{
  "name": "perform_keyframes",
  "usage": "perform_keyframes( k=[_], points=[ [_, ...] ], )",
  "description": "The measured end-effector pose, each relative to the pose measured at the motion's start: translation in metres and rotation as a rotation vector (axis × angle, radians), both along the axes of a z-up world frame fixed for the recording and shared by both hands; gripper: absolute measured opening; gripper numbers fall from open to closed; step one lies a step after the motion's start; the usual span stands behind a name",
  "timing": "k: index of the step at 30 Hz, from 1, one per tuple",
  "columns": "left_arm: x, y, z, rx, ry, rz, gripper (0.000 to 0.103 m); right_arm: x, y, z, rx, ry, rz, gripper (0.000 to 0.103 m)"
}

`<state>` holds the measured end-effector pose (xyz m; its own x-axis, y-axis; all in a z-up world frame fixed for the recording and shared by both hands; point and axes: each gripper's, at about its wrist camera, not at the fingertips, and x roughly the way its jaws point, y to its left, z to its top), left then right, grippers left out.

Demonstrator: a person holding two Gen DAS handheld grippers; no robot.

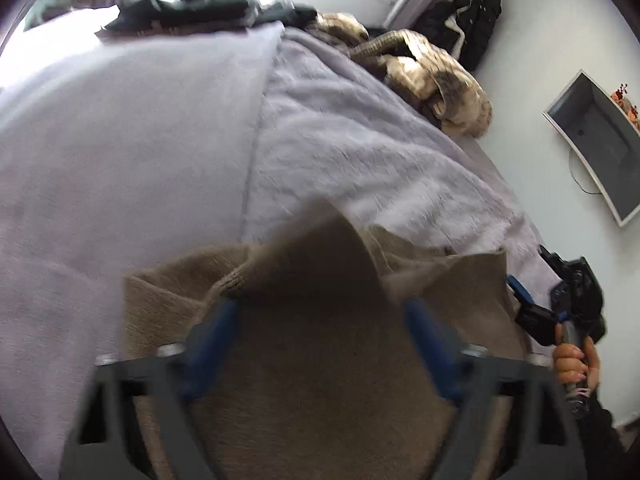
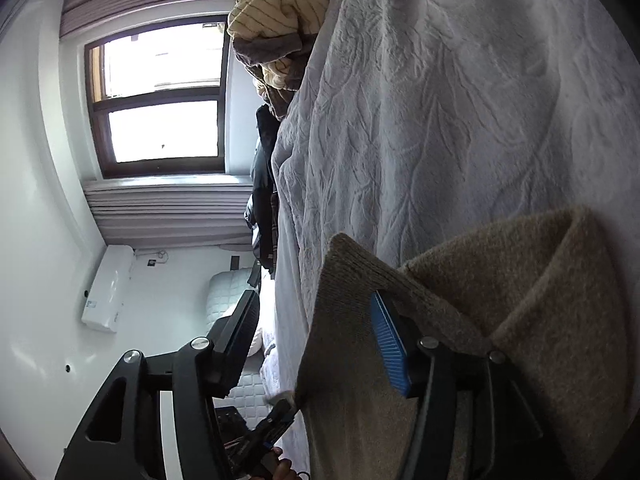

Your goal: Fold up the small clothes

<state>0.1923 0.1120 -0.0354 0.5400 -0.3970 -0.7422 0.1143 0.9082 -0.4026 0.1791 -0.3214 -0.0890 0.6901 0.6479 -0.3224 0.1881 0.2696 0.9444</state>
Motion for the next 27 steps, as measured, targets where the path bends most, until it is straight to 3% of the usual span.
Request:
perform_keyframes(
  k=[3, 7, 13, 18, 23, 27],
  points=[
    [-0.001, 0.004, 0.008, 0.041, -0.013, 0.021, 0.093, -0.003, -0.003, 0.008, -0.071, 0.026, 0.009, 0.062],
    [-0.011, 0.018, 0.003, 0.093, 0.038, 0.028, 0.093, -0.027, -0.012, 0.013, -0.144, 0.048, 0.025, 0.062],
    [-0.061, 0.040, -0.007, -0.053, 0.140, -0.083, 0.093, -0.089, -0.029, 0.020, -0.200, 0.045, 0.090, 0.062],
    [-0.099, 0.053, -0.020, -0.087, 0.182, -0.116, 0.093, -0.136, -0.037, 0.013, -0.259, 0.070, 0.166, 0.062],
    [-0.116, 0.053, -0.037, -0.158, 0.227, -0.146, 0.093, -0.152, -0.023, 0.005, -0.200, 0.042, 0.294, 0.062],
    [-0.122, 0.048, -0.039, -0.185, 0.223, -0.164, 0.093, -0.152, -0.008, 0.000, -0.257, 0.062, 0.363, 0.062]
  ],
)
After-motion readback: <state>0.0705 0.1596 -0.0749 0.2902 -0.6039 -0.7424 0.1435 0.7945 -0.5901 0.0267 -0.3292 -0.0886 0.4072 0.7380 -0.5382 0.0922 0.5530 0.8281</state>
